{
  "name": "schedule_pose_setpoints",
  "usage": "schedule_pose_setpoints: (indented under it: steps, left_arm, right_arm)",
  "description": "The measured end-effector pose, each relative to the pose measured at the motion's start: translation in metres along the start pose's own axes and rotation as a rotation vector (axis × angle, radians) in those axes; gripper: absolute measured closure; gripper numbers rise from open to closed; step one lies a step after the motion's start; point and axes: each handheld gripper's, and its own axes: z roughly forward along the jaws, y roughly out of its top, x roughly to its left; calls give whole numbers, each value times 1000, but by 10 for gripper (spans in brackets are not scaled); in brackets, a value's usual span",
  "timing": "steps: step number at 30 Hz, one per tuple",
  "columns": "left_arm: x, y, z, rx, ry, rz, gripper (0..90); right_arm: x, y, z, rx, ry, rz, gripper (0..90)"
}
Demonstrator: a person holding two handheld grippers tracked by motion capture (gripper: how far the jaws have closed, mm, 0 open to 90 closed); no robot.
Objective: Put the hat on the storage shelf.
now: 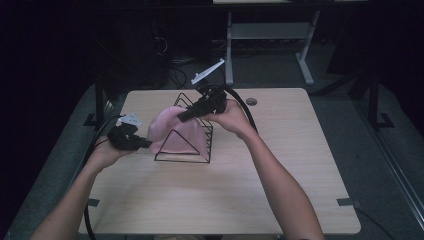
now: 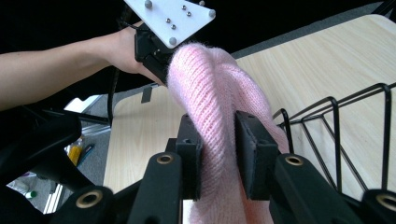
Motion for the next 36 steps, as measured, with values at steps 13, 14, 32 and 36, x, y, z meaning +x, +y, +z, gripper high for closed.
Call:
schedule_pose_setpoints:
  steps: [13,14,32,36]
  left_arm:
    - [0,-8,14,41,-6,4,835]
    - [0,-9,15,42,-9,2,835]
    - [2,-12,25,105,18,26,836]
    - [3,-12,26,114,26,23,840]
  right_arm:
    - [1,-6,9,37,8,8,673]
    - [1,-7,9,40,7,5,672]
    - [2,-12,17,68,-3,-10,793]
    - [0,-16,18,70,3,0,793]
